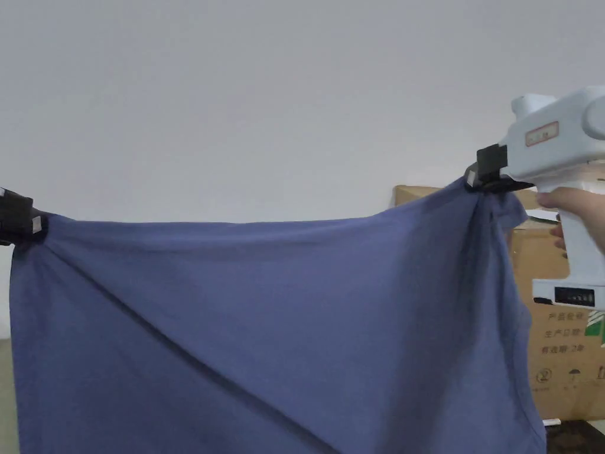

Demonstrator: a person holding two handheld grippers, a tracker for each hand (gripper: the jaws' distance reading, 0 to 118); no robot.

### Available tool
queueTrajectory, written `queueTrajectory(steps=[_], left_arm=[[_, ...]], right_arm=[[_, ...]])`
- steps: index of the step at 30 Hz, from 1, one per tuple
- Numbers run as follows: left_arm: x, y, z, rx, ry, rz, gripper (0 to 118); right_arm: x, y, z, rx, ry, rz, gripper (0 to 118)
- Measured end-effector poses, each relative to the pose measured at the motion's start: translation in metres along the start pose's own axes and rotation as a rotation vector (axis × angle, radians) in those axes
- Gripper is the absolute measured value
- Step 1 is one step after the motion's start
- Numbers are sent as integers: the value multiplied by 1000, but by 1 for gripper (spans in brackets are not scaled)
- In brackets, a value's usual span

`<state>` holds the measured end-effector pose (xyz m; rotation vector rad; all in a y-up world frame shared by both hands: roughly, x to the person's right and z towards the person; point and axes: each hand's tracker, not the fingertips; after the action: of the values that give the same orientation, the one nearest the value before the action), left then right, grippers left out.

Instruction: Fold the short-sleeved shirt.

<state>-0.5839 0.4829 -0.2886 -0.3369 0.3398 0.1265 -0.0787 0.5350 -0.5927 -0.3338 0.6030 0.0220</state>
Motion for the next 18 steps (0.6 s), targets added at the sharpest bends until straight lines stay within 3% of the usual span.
queueTrajectory(steps=[12,18], left_arm=[[-45,53,-125,97,152,114,1],[-46,43,-172,144,257,55,1]], right_arm=[[-43,67,-158,67,-103,117,0],[-55,59,-208,97,-108,117,0]])
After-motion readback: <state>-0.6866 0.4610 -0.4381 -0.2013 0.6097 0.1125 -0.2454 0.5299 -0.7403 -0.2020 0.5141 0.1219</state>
